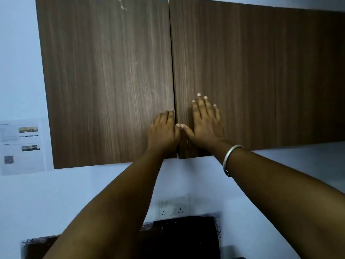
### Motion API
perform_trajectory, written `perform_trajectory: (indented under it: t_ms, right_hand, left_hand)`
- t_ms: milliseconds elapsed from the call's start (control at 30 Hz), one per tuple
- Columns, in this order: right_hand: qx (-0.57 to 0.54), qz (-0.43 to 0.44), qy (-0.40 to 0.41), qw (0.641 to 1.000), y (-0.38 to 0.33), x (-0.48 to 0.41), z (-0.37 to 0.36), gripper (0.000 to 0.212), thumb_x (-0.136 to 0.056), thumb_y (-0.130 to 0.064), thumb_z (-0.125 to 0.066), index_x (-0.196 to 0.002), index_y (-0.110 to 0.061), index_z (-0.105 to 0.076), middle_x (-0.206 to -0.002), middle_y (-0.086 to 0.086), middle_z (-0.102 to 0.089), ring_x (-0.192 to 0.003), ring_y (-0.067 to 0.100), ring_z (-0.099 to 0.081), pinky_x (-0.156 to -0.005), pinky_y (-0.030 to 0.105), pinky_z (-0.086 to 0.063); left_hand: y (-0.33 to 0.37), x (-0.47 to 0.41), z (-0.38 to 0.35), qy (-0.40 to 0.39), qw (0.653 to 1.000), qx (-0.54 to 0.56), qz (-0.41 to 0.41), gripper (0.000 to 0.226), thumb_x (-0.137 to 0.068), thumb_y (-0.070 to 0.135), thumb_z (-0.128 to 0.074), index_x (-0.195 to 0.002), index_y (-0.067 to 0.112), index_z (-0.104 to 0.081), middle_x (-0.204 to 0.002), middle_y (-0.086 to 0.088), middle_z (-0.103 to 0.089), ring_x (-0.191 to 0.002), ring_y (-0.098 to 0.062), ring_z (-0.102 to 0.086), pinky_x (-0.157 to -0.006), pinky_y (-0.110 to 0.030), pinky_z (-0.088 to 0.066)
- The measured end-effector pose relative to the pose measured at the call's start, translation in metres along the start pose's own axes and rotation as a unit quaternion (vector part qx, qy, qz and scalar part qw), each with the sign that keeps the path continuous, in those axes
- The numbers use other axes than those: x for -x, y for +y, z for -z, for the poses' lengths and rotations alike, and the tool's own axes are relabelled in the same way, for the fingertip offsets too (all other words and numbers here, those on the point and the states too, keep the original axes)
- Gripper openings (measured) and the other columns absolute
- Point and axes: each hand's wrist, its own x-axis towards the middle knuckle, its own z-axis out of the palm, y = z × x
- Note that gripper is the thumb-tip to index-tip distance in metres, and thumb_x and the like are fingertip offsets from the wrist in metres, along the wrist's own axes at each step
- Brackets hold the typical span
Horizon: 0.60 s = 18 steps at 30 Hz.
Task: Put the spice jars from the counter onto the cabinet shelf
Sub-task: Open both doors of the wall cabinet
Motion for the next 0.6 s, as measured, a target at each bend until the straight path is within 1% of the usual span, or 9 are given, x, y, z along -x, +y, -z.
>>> perform_trajectory:
  t_ms: [67,133,167,233,267,300,367,500,600]
  right_hand:
    - [-0.021,-0.026,-0.02,0.999,-0.001,-0.001,-0.003,0.093,-0.096,-0.074,-0.026,-0.164,-0.013,-0.011,-0.173,0.011,0.001,-0.16,0.031,-0.002,-0.126,0.053,-0.013]
    - [-0.037,-0.048,-0.045,0.997,-0.001,-0.003,-0.01,0.091,-0.097,-0.07,-0.032,-0.164,-0.013,-0.009,-0.173,0.011,0.003,-0.16,0.033,-0.002,-0.124,0.053,-0.019]
    - [-0.048,-0.056,-0.06,0.995,0.0,-0.004,-0.014,0.09,-0.097,-0.067,-0.036,-0.164,-0.013,-0.007,-0.173,0.011,0.004,-0.16,0.033,-0.003,-0.123,0.054,-0.021]
    - [-0.06,-0.056,-0.089,0.993,0.001,-0.003,-0.018,0.089,-0.098,-0.063,-0.041,-0.164,-0.014,-0.006,-0.173,0.013,0.004,-0.159,0.035,-0.003,-0.123,0.056,-0.024]
    - [-0.056,-0.046,-0.104,0.992,0.003,-0.004,-0.017,0.089,-0.098,-0.06,-0.045,-0.164,-0.015,-0.006,-0.173,0.013,0.004,-0.159,0.037,-0.004,-0.123,0.057,-0.026]
    - [-0.048,-0.036,-0.108,0.992,0.004,-0.004,-0.018,0.09,-0.097,-0.058,-0.049,-0.163,-0.015,-0.006,-0.173,0.014,0.003,-0.159,0.038,-0.006,-0.122,0.057,-0.028]
    - [-0.039,-0.027,-0.107,0.993,0.006,-0.003,-0.018,0.09,-0.096,-0.058,-0.051,-0.163,-0.015,-0.008,-0.172,0.015,0.0,-0.158,0.038,-0.009,-0.122,0.056,-0.03]
    - [-0.06,-0.046,-0.09,0.993,0.004,0.001,-0.016,0.09,-0.096,-0.065,-0.045,-0.163,-0.015,-0.01,-0.172,0.016,-0.002,-0.157,0.039,-0.011,-0.12,0.055,-0.028]
    - [-0.097,-0.085,-0.04,0.991,-0.006,0.001,0.0,0.092,-0.092,-0.07,-0.045,-0.16,-0.017,-0.016,-0.169,0.017,-0.01,-0.152,0.04,-0.018,-0.118,0.058,-0.033]
  left_hand:
    - [0.008,-0.007,-0.011,-0.018,0.979,0.179,0.093,0.058,-0.109,0.033,-0.042,-0.161,0.01,-0.029,-0.16,-0.016,-0.043,-0.146,-0.031,-0.042,-0.115,-0.04,-0.036]
    - [0.02,-0.014,-0.022,-0.023,0.931,0.31,0.192,0.055,-0.11,0.024,-0.045,-0.161,0.009,-0.029,-0.157,-0.016,-0.046,-0.137,-0.029,-0.052,-0.11,-0.037,-0.044]
    - [0.025,-0.019,-0.027,-0.02,0.907,0.349,0.235,0.052,-0.109,0.021,-0.044,-0.159,0.008,-0.033,-0.151,-0.016,-0.051,-0.127,-0.027,-0.059,-0.103,-0.037,-0.05]
    - [0.035,-0.026,-0.032,-0.015,0.865,0.404,0.297,0.044,-0.108,0.02,-0.044,-0.151,0.009,-0.044,-0.13,-0.014,-0.063,-0.105,-0.024,-0.067,-0.089,-0.041,-0.059]
    - [0.037,-0.031,-0.035,-0.01,0.849,0.42,0.321,0.041,-0.107,0.022,-0.045,-0.146,0.011,-0.048,-0.124,-0.014,-0.065,-0.102,-0.027,-0.068,-0.09,-0.046,-0.06]
    - [0.04,-0.033,-0.036,-0.015,0.834,0.431,0.343,0.039,-0.105,0.024,-0.045,-0.142,0.012,-0.052,-0.125,-0.016,-0.064,-0.106,-0.032,-0.068,-0.093,-0.051,-0.059]
    - [0.041,-0.037,-0.036,-0.022,0.805,0.461,0.372,0.037,-0.104,0.029,-0.047,-0.134,0.011,-0.058,-0.129,-0.018,-0.064,-0.114,-0.037,-0.066,-0.098,-0.057,-0.057]
    - [0.045,-0.033,-0.024,-0.025,0.737,0.552,0.388,0.024,-0.108,0.032,-0.044,-0.113,0.016,-0.061,-0.114,-0.014,-0.07,-0.104,-0.031,-0.069,-0.098,-0.052,-0.057]
    - [0.057,-0.018,-0.003,-0.025,0.72,0.598,0.351,0.035,-0.111,0.037,-0.04,-0.12,0.013,-0.063,-0.117,-0.015,-0.072,-0.11,-0.031,-0.07,-0.099,-0.05,-0.056]
